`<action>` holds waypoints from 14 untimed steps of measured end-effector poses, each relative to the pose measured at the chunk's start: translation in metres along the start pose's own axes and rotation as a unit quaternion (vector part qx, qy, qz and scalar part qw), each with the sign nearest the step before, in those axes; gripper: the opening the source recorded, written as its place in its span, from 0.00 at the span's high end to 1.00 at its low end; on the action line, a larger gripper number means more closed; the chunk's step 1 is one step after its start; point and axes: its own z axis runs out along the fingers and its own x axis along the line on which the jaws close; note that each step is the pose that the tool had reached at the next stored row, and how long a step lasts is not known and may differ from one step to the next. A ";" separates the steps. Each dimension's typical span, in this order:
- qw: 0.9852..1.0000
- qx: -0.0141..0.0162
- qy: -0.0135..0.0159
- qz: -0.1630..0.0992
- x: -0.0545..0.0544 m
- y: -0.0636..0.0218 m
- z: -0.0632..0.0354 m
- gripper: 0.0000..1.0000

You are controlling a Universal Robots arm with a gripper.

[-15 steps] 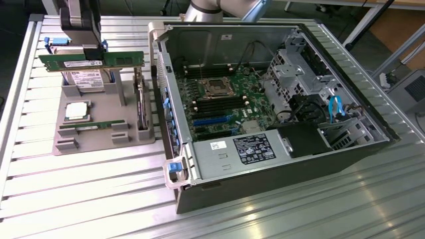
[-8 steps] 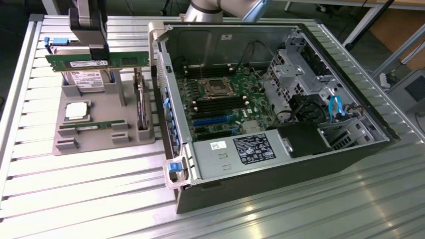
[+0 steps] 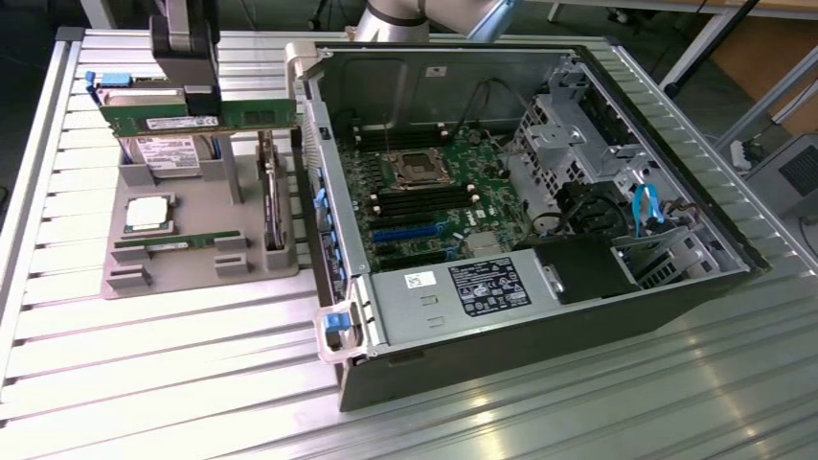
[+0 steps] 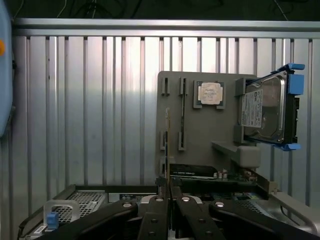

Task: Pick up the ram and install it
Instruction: 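Pick up the ram and move it above insertion slot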

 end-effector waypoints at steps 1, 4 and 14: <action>1.000 0.000 0.000 0.000 0.000 -0.0011 -0.0001 0.88; 1.000 0.000 0.001 0.000 0.000 -0.0048 -0.0003 0.88; 1.000 -0.001 0.003 0.000 0.000 -0.0156 -0.0008 0.88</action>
